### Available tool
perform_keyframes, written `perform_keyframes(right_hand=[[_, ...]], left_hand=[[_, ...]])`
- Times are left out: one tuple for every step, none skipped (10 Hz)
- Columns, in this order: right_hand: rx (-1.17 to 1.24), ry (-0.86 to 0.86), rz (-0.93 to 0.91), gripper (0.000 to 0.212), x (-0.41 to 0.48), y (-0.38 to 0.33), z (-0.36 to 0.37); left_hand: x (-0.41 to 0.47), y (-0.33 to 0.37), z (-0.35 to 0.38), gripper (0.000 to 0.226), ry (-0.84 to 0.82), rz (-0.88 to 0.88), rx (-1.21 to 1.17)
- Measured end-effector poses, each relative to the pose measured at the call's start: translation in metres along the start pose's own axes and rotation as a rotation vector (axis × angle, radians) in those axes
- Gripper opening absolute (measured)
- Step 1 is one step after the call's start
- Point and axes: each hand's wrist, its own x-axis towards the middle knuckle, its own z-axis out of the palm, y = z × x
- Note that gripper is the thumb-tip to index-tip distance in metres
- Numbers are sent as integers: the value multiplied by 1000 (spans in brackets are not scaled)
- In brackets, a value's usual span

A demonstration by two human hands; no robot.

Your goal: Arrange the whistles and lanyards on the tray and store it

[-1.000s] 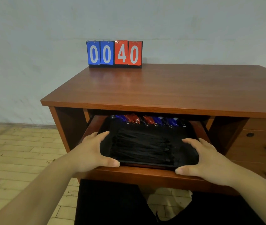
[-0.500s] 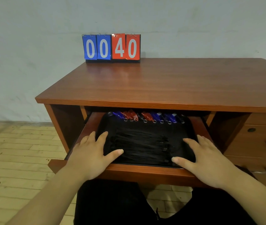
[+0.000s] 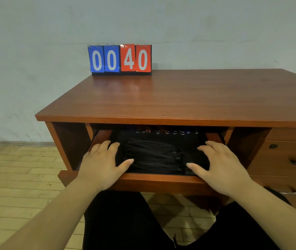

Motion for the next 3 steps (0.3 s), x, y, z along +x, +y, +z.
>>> perform_keyframes(right_hand=[[-56,80,-50,81,5,-1,-1],[-73,159,-124,73,15,-1,-1],[-77,207,-181,70,28,-3,2]], left_hand=[[3,6,-3,86,71,82,23],[10,14,-6,81,164,158,-8],[26,25,-8,75,194,217,-32]])
